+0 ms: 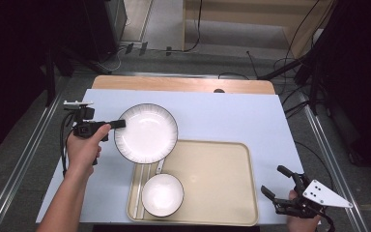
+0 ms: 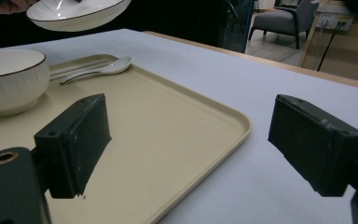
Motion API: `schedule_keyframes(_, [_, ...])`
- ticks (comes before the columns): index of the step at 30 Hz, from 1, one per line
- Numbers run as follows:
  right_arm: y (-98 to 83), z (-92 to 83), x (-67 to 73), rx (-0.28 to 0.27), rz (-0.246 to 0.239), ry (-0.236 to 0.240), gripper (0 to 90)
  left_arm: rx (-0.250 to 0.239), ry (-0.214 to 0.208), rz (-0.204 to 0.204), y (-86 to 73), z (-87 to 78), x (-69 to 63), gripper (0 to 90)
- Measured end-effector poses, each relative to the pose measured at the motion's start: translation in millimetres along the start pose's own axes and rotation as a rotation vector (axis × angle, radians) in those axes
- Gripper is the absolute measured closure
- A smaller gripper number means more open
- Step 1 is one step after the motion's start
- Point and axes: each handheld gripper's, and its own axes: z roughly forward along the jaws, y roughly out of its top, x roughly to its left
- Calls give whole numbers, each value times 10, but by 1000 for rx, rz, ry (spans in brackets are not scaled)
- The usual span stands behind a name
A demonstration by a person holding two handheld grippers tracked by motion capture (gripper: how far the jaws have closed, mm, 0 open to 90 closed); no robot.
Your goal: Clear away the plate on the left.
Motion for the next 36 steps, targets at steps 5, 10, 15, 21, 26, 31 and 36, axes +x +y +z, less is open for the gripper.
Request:
schedule_keyframes(5, [-1,4,0,0,-2,1,130,11,-14,12,-5,85,-85,855])
schedule_keyframes(10, [3,-2,4,0,-6,-1,130,31,-27,30,-17,198,-182,855])
schedule_keyframes(15, [2,-1,1,1,-4,-1,129,41,-37,42,-16,271,-247,854])
schedule_keyframes(21, [2,-1,1,1,-6,1,129,54,-46,58,-19,363,-344,855])
schedule_keyframes(26, [3,-8,-2,-1,-5,-1,129,68,-61,71,-28,470,-438,854])
schedule_keyframes(31, [2,-11,-6,-3,-6,0,130,82,-71,86,-36,557,-519,854])
schedule_keyframes(36, [2,-16,-10,-4,-7,-1,129,107,-81,101,-58,685,-615,854])
